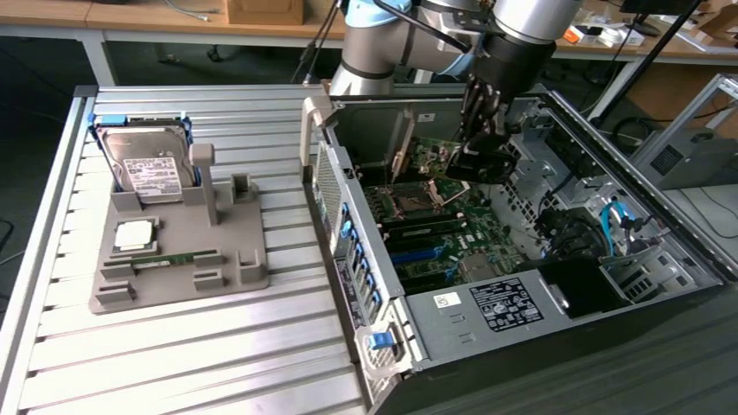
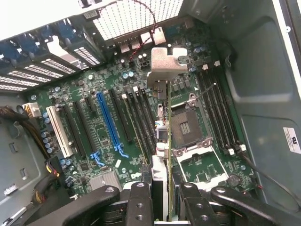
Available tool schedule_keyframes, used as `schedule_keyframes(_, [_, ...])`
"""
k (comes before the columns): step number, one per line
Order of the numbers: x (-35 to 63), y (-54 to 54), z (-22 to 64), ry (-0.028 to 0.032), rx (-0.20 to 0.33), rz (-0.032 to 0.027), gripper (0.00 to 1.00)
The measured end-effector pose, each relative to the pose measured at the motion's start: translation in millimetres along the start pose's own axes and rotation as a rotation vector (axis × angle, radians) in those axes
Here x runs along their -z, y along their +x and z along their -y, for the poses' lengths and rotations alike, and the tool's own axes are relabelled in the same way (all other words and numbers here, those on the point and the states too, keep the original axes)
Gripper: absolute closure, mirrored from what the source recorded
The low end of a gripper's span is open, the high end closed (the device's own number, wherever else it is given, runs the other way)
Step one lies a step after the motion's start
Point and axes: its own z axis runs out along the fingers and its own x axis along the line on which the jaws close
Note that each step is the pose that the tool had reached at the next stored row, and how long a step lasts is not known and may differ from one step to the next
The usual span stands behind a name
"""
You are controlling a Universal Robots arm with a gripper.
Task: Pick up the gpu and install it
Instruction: 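Insert the gpu into the slot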
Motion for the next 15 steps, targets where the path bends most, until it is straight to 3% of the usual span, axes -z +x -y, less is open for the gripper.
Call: schedule_keyframes(15, [-0.1, 0.0, 0.0, -0.001, 0.072, -0.0008, 0.73])
